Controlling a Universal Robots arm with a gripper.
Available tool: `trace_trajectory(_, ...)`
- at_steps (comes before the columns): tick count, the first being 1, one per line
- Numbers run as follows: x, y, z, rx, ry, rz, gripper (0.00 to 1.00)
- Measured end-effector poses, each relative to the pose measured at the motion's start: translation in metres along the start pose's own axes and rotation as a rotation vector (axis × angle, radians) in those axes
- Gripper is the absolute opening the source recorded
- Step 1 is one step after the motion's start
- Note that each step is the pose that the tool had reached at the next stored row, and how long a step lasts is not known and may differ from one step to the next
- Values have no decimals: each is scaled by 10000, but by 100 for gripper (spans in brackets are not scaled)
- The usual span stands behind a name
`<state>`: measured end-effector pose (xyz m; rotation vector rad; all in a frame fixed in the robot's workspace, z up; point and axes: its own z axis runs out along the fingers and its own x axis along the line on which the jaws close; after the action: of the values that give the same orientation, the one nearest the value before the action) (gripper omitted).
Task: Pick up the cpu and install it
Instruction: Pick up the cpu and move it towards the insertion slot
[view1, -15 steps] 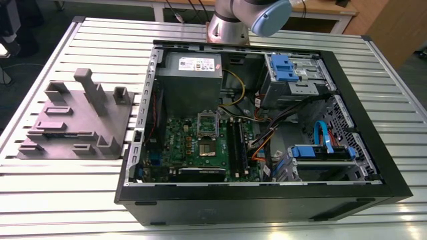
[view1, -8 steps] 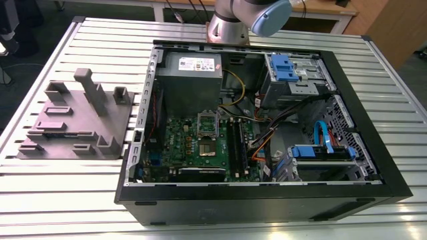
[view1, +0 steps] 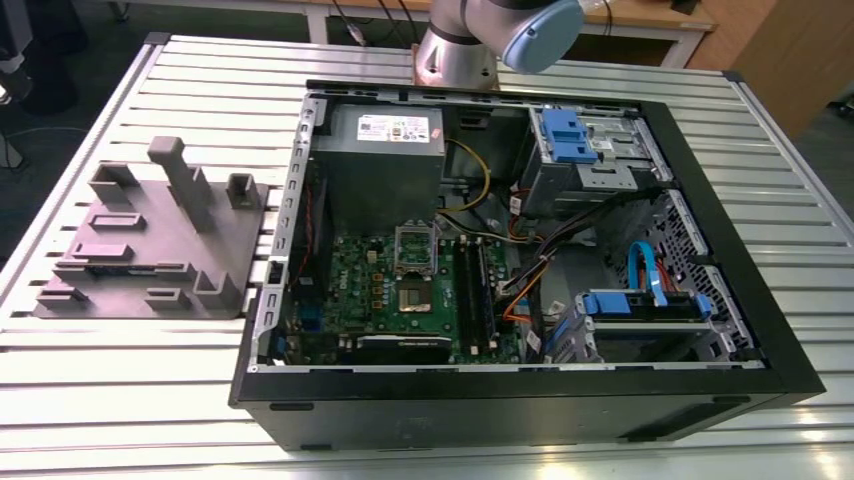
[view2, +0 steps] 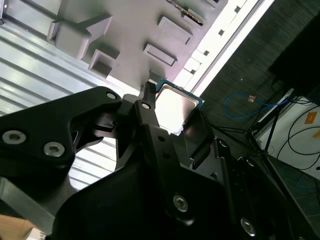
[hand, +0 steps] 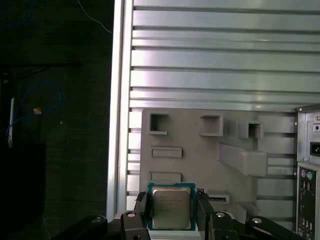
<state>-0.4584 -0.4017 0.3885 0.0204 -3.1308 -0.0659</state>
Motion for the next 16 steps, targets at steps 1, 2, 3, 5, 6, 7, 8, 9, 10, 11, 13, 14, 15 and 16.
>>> trace_trajectory(1, 0, 0, -8, 0, 0, -1, 47)
trace_trajectory(2, 0, 1, -16, 0, 0, -1, 47)
trace_trajectory(3, 0, 1, -26, 1, 2, -1, 47)
trace_trajectory(5, 1, 2, -38, 0, 0, -1, 47)
trace_trajectory(6, 1, 2, -45, 0, 1, -1, 47)
trace_trajectory(7, 0, 3, -52, 0, 1, -1, 47)
trace_trajectory(8, 0, 3, -59, 1, 1, -1, 47)
trace_trajectory(9, 0, 4, -68, 1, 1, -1, 47)
trace_trajectory(10, 1, 4, -78, 1, 1, -1, 47)
trace_trajectory(11, 1, 5, -88, 1, 2, 0, 47)
trace_trajectory(13, 1, 7, -100, 3, 2, 0, 47)
trace_trajectory(14, 1, 7, -100, 8, -1, 0, 47)
trace_trajectory(15, 1, 7, -100, 9, -1, -1, 47)
trace_trajectory(16, 1, 7, -101, 11, -1, 0, 47)
